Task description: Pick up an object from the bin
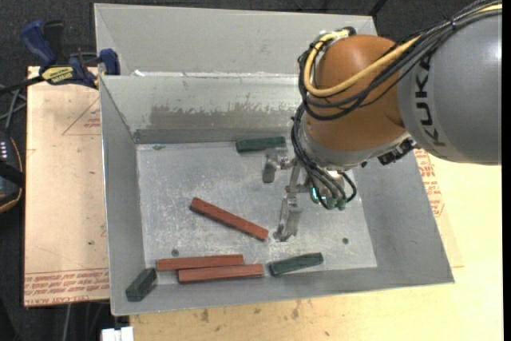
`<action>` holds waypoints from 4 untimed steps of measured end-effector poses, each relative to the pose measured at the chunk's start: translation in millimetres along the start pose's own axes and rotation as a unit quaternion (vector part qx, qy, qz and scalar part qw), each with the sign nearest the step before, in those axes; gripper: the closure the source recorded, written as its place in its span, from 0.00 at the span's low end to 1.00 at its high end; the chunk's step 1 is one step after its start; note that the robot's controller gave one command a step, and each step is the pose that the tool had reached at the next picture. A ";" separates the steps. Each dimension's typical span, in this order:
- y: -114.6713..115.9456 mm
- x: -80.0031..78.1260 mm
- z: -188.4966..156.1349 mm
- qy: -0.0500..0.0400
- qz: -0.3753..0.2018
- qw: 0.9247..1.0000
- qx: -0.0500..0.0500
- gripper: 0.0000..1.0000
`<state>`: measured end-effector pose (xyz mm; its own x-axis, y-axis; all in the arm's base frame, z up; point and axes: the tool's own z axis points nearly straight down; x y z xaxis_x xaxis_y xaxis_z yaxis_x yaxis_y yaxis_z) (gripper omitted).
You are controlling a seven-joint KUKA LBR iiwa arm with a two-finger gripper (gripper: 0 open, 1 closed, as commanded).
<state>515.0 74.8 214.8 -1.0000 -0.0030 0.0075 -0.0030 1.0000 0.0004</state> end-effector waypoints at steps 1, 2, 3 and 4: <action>-0.6 -1.6 -4.2 -0.004 0.001 1.000 0.000 0.00; 1.0 -11.5 69.5 -0.007 0.034 0.999 -0.001 0.00; 1.3 -11.8 144.2 -0.003 0.047 0.999 -0.001 0.00; 13.6 -4.3 88.1 -0.002 0.180 0.984 0.000 0.00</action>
Offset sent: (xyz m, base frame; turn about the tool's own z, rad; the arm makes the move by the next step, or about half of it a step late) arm 0.0172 0.0019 -0.1448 0.1334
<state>518.6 88.4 126.7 -0.9363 0.3512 0.0034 0.3512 0.9363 -0.0012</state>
